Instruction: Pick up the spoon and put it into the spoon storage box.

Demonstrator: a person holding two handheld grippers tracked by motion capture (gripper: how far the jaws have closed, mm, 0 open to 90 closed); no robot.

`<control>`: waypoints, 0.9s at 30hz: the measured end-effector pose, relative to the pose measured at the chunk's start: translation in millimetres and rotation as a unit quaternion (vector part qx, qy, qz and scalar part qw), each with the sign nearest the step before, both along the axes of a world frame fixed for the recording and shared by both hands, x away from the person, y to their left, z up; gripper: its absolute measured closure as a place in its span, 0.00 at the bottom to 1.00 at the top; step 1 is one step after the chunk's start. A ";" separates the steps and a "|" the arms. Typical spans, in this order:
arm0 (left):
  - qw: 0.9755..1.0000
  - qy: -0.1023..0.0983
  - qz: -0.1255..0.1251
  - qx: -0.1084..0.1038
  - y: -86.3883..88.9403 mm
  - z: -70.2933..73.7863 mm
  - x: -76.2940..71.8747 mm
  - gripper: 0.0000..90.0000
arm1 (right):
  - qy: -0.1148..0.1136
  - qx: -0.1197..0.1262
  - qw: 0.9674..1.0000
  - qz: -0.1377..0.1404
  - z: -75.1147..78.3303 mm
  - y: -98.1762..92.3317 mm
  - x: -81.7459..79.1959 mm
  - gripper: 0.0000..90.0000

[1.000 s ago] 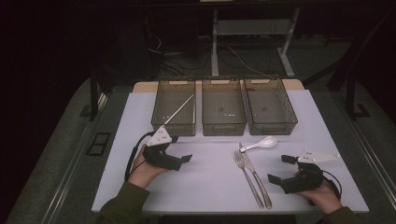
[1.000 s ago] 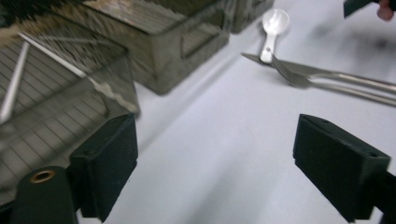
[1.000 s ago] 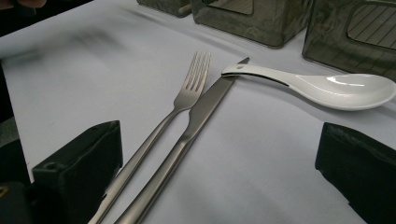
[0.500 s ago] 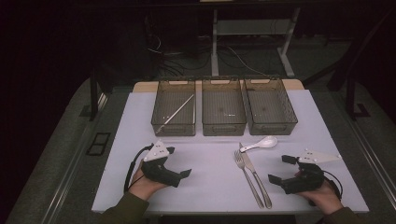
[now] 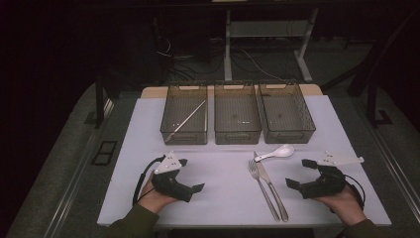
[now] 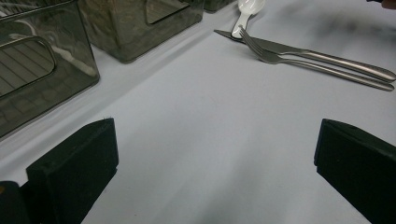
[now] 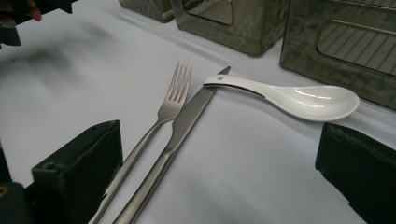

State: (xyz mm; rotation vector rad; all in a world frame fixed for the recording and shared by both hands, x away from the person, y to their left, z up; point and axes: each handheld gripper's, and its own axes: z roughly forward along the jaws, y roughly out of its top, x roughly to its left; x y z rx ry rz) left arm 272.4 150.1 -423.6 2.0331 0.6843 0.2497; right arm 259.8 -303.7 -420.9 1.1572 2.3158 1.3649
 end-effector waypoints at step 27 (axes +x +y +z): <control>1.000 0.006 -0.006 0.011 -2.2 -3.4 -0.9 0.00 | 0.024 -0.002 0.998 -0.050 2.3 -7.8 76.5 0.01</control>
